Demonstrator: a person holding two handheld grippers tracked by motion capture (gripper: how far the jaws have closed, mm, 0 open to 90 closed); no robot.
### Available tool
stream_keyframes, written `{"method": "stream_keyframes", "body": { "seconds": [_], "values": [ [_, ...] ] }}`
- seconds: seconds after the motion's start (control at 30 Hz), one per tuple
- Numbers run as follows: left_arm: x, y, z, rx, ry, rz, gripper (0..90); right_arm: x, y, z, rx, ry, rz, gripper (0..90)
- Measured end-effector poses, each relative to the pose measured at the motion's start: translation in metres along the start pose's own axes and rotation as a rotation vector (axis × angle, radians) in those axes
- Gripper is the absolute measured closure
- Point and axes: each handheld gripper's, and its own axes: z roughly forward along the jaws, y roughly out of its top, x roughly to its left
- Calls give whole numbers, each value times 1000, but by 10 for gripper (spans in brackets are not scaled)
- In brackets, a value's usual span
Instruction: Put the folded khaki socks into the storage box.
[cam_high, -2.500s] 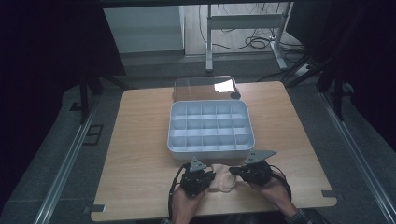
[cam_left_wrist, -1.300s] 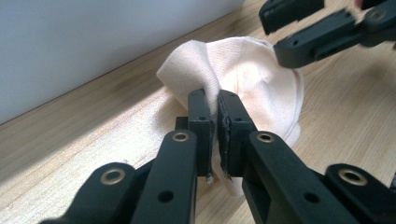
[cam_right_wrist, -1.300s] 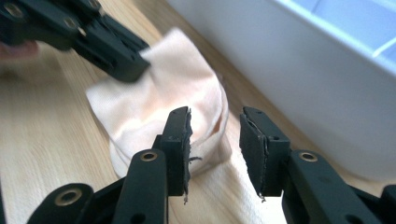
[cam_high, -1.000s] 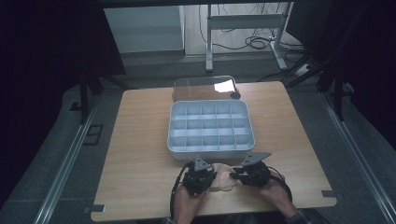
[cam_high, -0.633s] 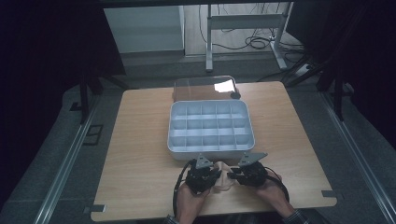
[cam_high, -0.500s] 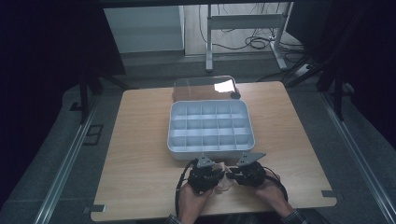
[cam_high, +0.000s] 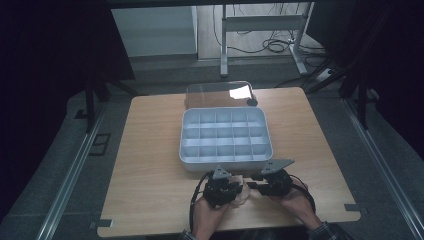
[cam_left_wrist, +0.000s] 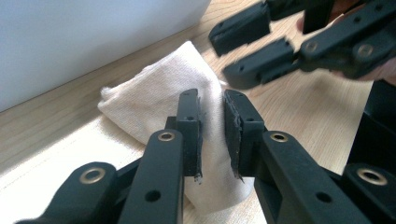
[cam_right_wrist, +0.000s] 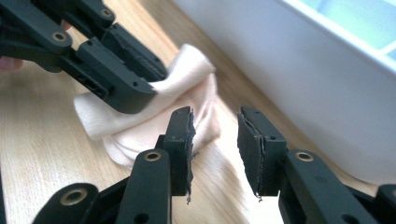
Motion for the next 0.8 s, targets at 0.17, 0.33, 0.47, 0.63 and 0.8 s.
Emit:
{"method": "stream_keyframes", "body": {
  "seconds": [0.17,0.33,0.47,0.63,0.8],
  "values": [
    [0,0,0,-2,-6,-2,757,-5,-6,3,15,-8,21,648],
    [-1,1,1,-13,-30,-6,685,-2,-9,13,33,2,21,649],
    [-2,1,2,-13,-41,-3,662,0,-8,18,41,0,14,651],
    [-5,-1,9,25,-30,26,640,-2,-10,20,48,0,17,659],
    [-11,-1,15,57,2,68,632,-7,-13,16,49,-14,32,658]
  ]
}}
